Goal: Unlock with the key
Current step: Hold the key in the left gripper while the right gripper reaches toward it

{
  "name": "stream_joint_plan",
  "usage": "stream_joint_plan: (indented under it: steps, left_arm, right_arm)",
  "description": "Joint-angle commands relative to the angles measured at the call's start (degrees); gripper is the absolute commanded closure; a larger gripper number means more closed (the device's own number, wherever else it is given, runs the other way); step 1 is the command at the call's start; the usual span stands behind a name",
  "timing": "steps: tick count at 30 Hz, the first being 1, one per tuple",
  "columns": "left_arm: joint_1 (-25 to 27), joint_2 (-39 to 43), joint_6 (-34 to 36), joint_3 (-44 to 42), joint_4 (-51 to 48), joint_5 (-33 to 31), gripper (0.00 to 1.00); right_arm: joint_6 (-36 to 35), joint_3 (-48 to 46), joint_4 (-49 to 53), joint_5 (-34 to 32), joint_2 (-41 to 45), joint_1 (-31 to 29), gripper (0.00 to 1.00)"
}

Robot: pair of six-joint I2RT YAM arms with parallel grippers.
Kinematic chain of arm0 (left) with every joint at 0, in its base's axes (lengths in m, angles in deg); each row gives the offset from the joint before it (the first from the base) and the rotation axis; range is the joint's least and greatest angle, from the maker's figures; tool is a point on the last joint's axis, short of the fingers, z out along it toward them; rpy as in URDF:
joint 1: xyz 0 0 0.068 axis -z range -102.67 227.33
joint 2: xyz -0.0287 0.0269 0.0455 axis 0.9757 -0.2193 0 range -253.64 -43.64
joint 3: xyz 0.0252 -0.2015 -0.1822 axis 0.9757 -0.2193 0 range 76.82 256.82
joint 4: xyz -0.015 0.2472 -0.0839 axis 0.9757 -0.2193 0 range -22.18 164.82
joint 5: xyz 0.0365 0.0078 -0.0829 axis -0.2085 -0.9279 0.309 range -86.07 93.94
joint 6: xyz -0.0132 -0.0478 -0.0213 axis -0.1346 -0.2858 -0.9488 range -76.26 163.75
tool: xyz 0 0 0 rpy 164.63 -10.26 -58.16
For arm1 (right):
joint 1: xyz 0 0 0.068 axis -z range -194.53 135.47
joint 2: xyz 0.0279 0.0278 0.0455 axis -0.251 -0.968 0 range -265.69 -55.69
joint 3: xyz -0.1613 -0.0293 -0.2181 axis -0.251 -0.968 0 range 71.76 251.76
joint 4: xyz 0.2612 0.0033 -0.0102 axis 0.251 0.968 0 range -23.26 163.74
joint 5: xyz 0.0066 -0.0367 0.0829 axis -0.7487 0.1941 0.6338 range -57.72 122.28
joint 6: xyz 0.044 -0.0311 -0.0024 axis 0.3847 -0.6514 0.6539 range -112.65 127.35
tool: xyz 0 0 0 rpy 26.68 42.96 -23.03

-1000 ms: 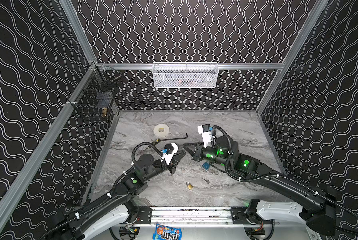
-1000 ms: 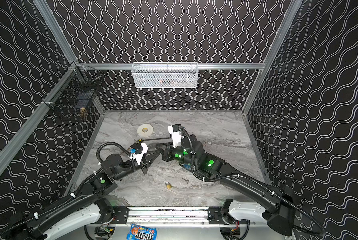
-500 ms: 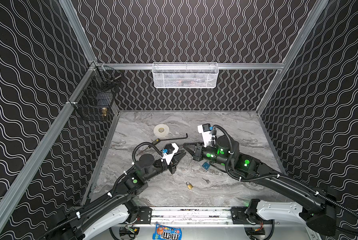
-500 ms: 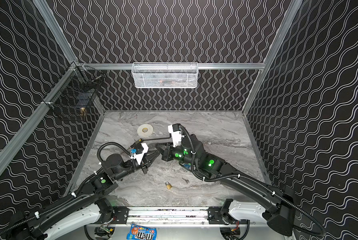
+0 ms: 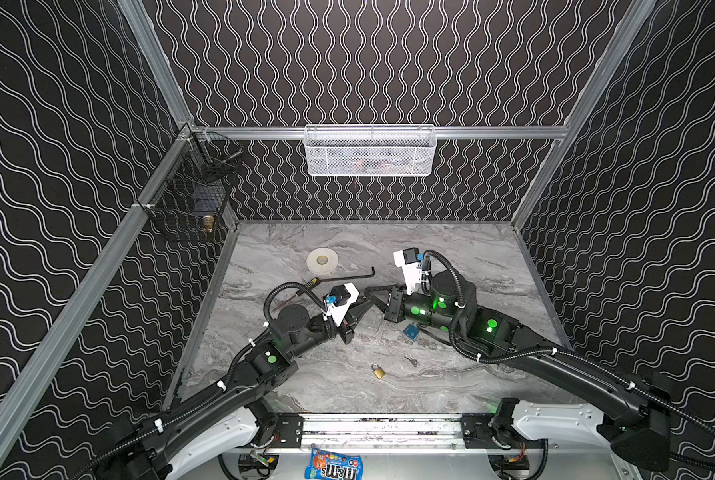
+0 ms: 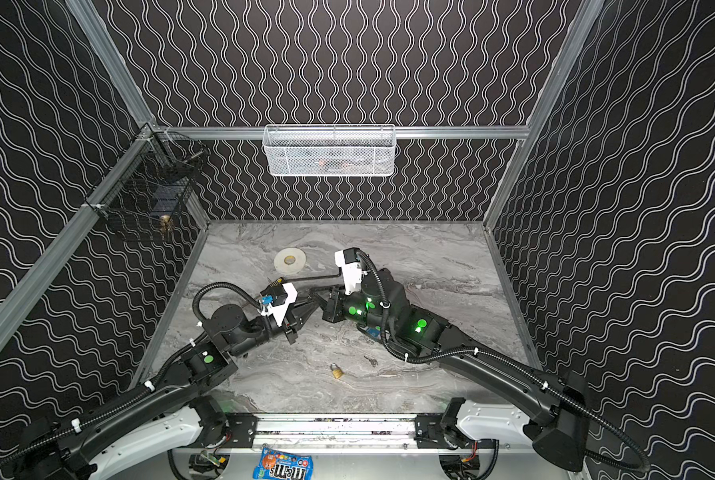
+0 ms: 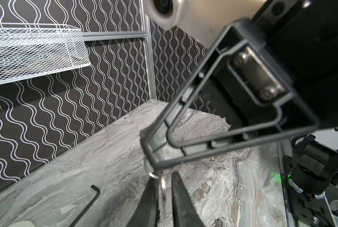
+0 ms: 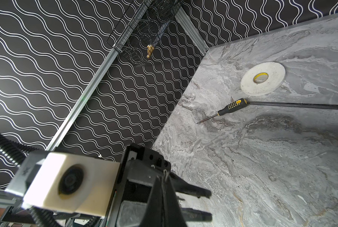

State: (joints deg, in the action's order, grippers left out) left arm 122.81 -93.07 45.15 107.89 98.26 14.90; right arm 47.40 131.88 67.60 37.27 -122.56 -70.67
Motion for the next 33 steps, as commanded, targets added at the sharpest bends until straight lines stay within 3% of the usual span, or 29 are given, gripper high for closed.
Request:
stream_joint_plan:
  steps: [1, 6, 11, 14, 18, 21, 24, 27, 33]
  left_arm:
    - [0.03, 0.03, 0.67, 0.15, 2.98, 0.85, 0.87]
    - [-0.03, 0.40, 0.84, 0.37, 1.68, 0.72, 1.00]
    - [0.05, -0.30, 1.08, 1.25, -0.80, 1.86, 1.00]
    - [-0.03, -1.11, 1.01, 2.59, -3.41, 2.25, 1.00]
    - [-0.31, -3.81, 0.66, 5.51, -7.96, 4.21, 1.00]
    - [-0.49, -6.37, -0.58, 7.70, -10.70, 5.21, 1.00]
    - [-0.58, -7.63, -3.51, 7.48, -8.94, 5.76, 1.00]
    - [-0.83, -9.38, -4.82, 9.35, -11.28, 7.88, 1.00]
    - [-0.83, -10.08, -6.67, 10.37, -11.64, 9.81, 1.00]
  right_arm:
    - [0.52, 0.26, -1.61, -0.42, -0.01, 0.09, 1.00]
    - [0.47, 0.35, -1.85, -0.60, -0.18, 0.05, 1.00]
    - [-0.44, 1.18, -1.07, -0.03, -0.45, 0.37, 1.00]
    - [-1.65, 1.98, 0.68, 1.05, -0.19, 1.60, 0.86]
    - [-4.27, 3.03, 3.31, 8.44, 0.15, 6.86, 0.72]
    - [-9.11, 1.59, 2.33, 19.29, 0.55, 13.31, 0.63]
    - [-12.33, -1.83, -1.52, 29.67, 1.63, 17.94, 0.62]
    - [-14.76, -5.45, -5.41, 38.59, 1.92, 20.09, 0.55]
    - [-18.59, -7.24, -6.44, 43.32, 0.42, 20.59, 0.51]
